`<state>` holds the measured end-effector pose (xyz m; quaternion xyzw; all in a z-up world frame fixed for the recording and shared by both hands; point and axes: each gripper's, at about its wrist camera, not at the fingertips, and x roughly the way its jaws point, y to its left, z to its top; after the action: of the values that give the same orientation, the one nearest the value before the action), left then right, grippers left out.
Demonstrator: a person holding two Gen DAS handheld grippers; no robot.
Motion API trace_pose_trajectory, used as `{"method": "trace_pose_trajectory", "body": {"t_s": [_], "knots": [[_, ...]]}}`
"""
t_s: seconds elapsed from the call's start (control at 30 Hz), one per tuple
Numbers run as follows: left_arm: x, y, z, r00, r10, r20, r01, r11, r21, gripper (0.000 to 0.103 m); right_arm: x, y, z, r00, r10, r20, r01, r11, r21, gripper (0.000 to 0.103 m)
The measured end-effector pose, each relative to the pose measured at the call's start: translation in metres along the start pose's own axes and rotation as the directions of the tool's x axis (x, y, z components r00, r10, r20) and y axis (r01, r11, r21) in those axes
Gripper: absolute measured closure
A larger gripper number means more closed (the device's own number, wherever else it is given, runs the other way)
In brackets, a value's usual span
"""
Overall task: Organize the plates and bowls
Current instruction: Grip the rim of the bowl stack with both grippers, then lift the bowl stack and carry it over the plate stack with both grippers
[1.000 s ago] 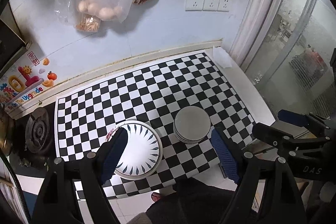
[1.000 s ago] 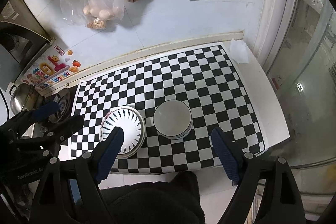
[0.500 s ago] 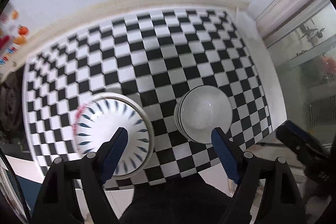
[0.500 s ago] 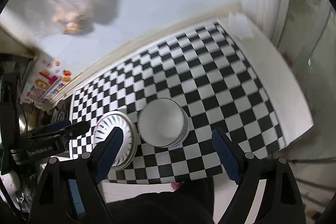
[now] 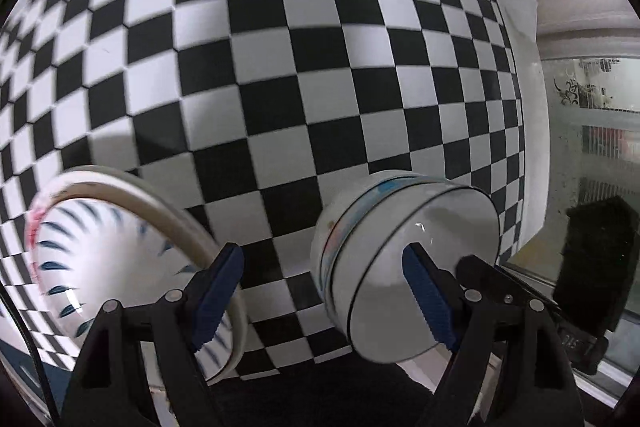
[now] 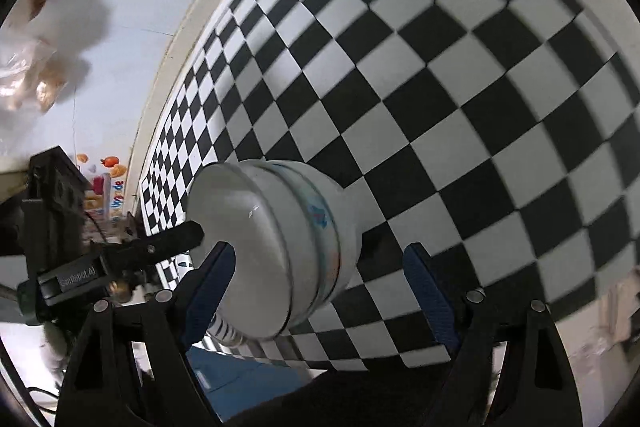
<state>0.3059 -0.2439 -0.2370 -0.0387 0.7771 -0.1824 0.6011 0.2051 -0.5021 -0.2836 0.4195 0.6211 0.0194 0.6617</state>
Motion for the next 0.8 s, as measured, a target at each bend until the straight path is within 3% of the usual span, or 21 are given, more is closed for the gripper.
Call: {"method": "trace_pose_trajectory", "body": {"t_s": [0.2,0.37,0.5,0.6,0.8], "knots": [[0.026,0.004,0.012,0.992,-0.097,-0.083,0.093,0.995,-0.046,0.024,0.034,-0.005,0.012,0.996,0.051,-0.074,-0.049,0.998,0.024,0.022],[0.036,0.003,0.015,0.991,-0.089,-0.097,0.086,0.996,-0.035,0.024,0.054,-0.011,0.014,0.989,0.078,-0.125,-0.074,0.997,0.035,0.034],[0.045,-0.001,0.015,0.986,-0.115,-0.118,0.113,0.993,-0.024,0.032,0.060,-0.022,0.021,0.986,0.088,-0.138,-0.082,0.995,0.049,0.043],[0.047,-0.002,0.016,0.981,-0.160,-0.109,0.158,0.987,-0.031,0.043,0.065,-0.033,0.022,0.985,0.091,-0.150,-0.083,0.995,0.054,0.050],[0.042,-0.005,0.013,0.987,-0.145,-0.070,0.146,0.989,0.001,0.044,0.068,-0.051,0.022,0.979,0.143,-0.146,-0.131,0.988,0.087,0.052]]}}
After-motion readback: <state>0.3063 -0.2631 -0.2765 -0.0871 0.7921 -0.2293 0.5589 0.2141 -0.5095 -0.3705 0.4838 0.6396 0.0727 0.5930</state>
